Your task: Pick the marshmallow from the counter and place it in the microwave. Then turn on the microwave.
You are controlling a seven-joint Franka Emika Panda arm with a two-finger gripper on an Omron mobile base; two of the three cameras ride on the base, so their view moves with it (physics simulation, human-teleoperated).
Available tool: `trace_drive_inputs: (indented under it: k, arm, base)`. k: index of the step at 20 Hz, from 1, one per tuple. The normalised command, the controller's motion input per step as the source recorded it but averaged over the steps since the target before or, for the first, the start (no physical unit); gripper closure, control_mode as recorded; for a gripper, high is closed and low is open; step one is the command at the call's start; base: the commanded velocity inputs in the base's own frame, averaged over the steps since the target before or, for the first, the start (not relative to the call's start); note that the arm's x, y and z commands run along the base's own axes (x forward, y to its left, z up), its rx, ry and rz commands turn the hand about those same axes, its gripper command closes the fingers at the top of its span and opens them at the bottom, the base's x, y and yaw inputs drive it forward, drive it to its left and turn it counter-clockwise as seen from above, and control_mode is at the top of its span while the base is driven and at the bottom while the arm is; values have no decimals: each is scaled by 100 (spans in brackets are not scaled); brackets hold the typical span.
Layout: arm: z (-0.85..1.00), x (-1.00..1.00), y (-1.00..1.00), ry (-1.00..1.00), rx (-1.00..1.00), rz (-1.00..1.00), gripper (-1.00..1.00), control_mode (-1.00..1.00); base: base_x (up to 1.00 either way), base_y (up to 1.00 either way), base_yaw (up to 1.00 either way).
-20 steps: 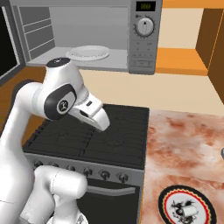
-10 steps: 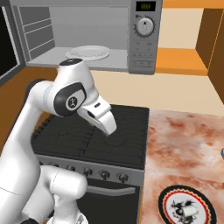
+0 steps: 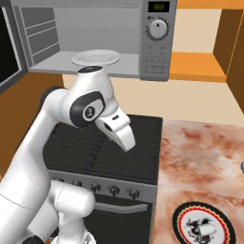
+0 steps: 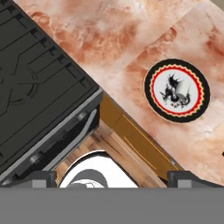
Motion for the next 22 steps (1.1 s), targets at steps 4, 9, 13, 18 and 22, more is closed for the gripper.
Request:
trace_drive_inputs:
  k: [4, 9, 13, 18, 22]
  arm:
    - [-14, -1, -31, 0, 0, -8, -100, -100]
    - [-9, -3, -31, 0, 0, -5, -100, -100]
    - [-12, -4, -33, 0, 0, -4, -100, -100]
    - [-20, -4, -35, 0, 0, -4, -100, -100]
    - [-21, -5, -36, 0, 0, -4, -100, -100]
  base:
    - [0, 0, 0]
    - [0, 0, 0]
    - [0, 0, 0]
    - [0, 0, 0]
    - [0, 0, 0]
